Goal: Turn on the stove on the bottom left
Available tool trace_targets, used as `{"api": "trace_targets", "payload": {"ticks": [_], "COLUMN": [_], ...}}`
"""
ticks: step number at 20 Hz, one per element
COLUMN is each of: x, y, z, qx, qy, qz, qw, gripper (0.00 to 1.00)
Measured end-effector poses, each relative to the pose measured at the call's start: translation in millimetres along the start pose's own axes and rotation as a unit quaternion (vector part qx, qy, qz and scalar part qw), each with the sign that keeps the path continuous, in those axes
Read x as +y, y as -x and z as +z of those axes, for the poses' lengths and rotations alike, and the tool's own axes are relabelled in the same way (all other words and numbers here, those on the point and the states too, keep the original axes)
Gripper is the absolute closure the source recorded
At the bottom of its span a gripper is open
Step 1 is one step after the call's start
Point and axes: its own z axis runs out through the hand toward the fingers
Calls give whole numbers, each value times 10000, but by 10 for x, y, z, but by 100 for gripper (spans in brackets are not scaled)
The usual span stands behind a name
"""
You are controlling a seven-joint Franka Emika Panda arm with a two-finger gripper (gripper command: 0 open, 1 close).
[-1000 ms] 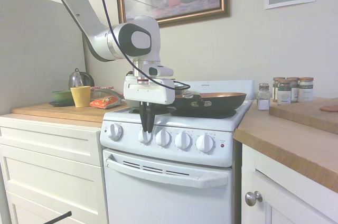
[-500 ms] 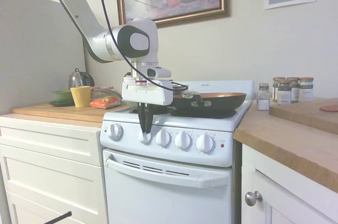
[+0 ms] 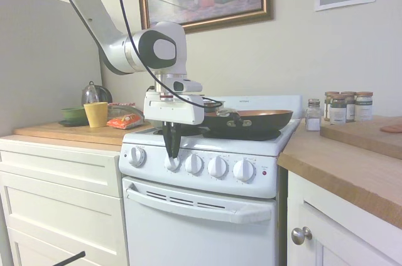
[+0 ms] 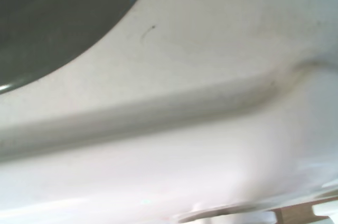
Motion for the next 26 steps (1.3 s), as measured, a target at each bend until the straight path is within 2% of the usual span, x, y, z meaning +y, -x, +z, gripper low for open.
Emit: {"api": "trace_targets", "payload": {"ticks": [5,18,26], "x": [-164,-93,-73], "y": [205,194,287], "z": [-7,189,298], "qx": [19,-46,281], "qy": [-33,21,122], "qz": [-64,31,63], "qw": [10000,10000,9995], "gripper": [100,100,100]}}
